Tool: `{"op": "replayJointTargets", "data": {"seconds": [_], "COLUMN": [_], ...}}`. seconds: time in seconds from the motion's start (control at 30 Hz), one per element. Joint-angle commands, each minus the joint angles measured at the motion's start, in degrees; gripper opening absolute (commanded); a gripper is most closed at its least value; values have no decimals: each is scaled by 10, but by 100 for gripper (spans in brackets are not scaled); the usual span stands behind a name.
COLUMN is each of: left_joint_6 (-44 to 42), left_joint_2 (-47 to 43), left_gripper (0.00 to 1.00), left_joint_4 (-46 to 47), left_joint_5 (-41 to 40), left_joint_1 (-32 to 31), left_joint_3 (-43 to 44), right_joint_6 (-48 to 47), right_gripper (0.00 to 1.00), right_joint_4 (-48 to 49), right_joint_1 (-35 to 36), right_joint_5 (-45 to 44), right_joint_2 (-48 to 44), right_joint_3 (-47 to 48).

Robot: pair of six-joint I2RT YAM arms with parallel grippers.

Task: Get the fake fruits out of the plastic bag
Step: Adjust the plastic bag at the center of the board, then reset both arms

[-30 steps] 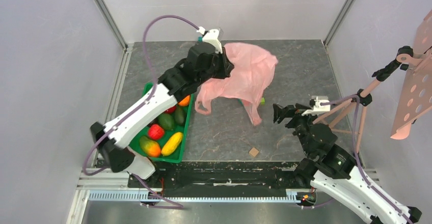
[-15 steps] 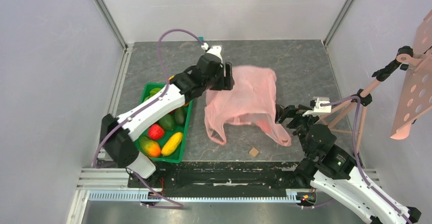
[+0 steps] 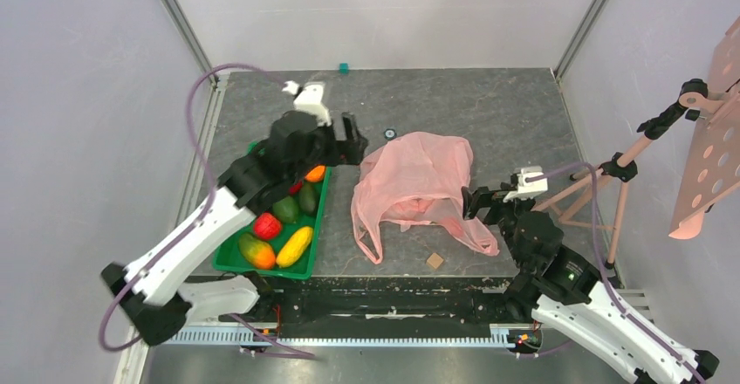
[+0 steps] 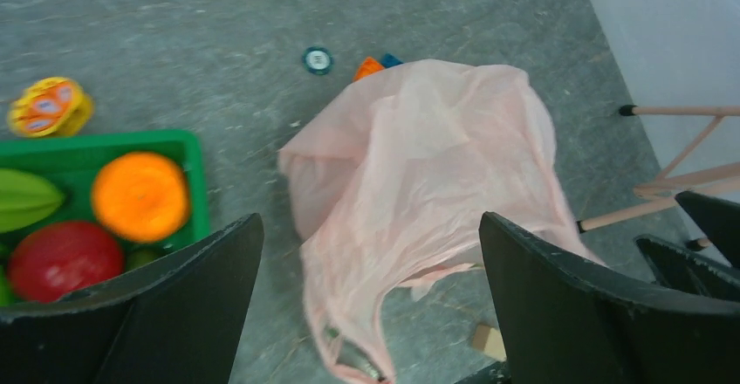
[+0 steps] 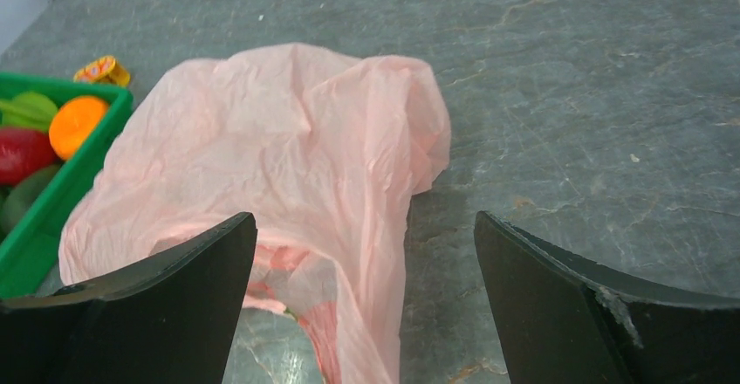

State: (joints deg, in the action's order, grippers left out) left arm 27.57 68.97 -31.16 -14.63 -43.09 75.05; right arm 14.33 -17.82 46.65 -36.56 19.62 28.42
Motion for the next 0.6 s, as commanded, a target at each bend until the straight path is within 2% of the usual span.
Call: {"op": "replayJointTargets", "data": {"seconds": [0.0,0.2,0.3,0.57], "left_joint_6": [-38,-7,-3,-2], "left_joint_2": [-108,-273,-332,-385], "left_gripper": [100,100,100,100], "left_joint_4": [-23,-40,-59,-104], "left_joint_5": [-80,-105,-126,-169], "left_joint_1": [0,0,1,0], "left_joint_3": [-88,-213,-247,-278], "right_joint_6": [-38,-34,-27,-7], "right_gripper": [98,98,98,98], "right_joint_4": [21,21,40,72], "right_joint_1": [1,1,1,1], "right_joint_5": [71,90,90,74], "right_joint_2": [21,53,52,46], "right_joint_3": [-7,-13,-27,-56]}}
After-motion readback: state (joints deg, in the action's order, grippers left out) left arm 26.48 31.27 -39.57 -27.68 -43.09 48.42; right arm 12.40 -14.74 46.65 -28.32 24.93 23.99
